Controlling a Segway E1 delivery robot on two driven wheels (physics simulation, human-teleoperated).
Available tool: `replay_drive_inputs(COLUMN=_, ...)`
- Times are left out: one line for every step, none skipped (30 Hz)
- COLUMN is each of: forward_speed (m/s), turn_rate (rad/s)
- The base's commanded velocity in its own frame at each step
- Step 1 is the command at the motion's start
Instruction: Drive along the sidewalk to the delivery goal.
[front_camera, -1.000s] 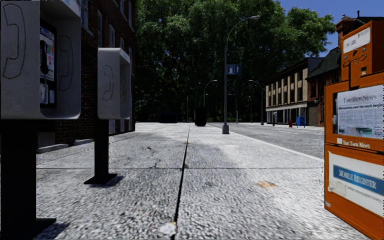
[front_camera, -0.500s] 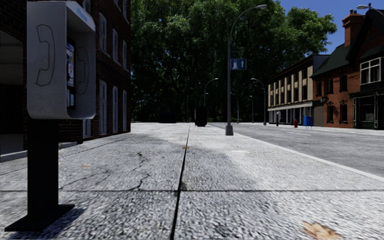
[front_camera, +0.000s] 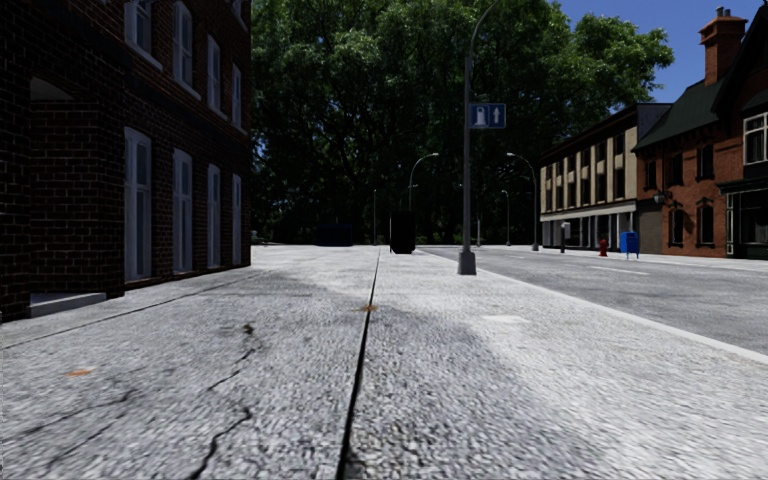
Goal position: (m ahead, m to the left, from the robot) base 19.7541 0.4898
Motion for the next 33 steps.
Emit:
replay_drive_inputs(forward_speed=2.00, turn_rate=0.00)
replay_drive_inputs(forward_speed=2.00, turn_rate=0.00)
replay_drive_inputs(forward_speed=2.00, turn_rate=0.00)
replay_drive_inputs(forward_speed=2.00, turn_rate=0.00)
replay_drive_inputs(forward_speed=2.00, turn_rate=0.00)
replay_drive_inputs(forward_speed=2.00, turn_rate=0.00)
replay_drive_inputs(forward_speed=2.00, turn_rate=0.00)
replay_drive_inputs(forward_speed=2.00, turn_rate=0.00)
replay_drive_inputs(forward_speed=2.00, turn_rate=0.00)
replay_drive_inputs(forward_speed=2.00, turn_rate=0.00)
replay_drive_inputs(forward_speed=2.00, turn_rate=0.00)
replay_drive_inputs(forward_speed=2.00, turn_rate=0.00)
replay_drive_inputs(forward_speed=2.00, turn_rate=0.00)
replay_drive_inputs(forward_speed=2.00, turn_rate=0.00)
replay_drive_inputs(forward_speed=2.00, turn_rate=0.00)
replay_drive_inputs(forward_speed=2.00, turn_rate=0.00)
replay_drive_inputs(forward_speed=2.00, turn_rate=0.00)
replay_drive_inputs(forward_speed=2.00, turn_rate=0.00)
replay_drive_inputs(forward_speed=2.00, turn_rate=0.00)
replay_drive_inputs(forward_speed=2.00, turn_rate=0.00)
replay_drive_inputs(forward_speed=2.00, turn_rate=0.00)
replay_drive_inputs(forward_speed=2.00, turn_rate=0.00)
replay_drive_inputs(forward_speed=2.00, turn_rate=0.00)
replay_drive_inputs(forward_speed=2.00, turn_rate=0.00)
replay_drive_inputs(forward_speed=2.00, turn_rate=0.00)
replay_drive_inputs(forward_speed=2.00, turn_rate=0.00)
replay_drive_inputs(forward_speed=2.00, turn_rate=0.00)
replay_drive_inputs(forward_speed=2.00, turn_rate=0.00)
replay_drive_inputs(forward_speed=2.00, turn_rate=0.00)
replay_drive_inputs(forward_speed=2.00, turn_rate=0.00)
replay_drive_inputs(forward_speed=2.00, turn_rate=0.00)
replay_drive_inputs(forward_speed=2.00, turn_rate=0.00)
replay_drive_inputs(forward_speed=2.00, turn_rate=0.00)
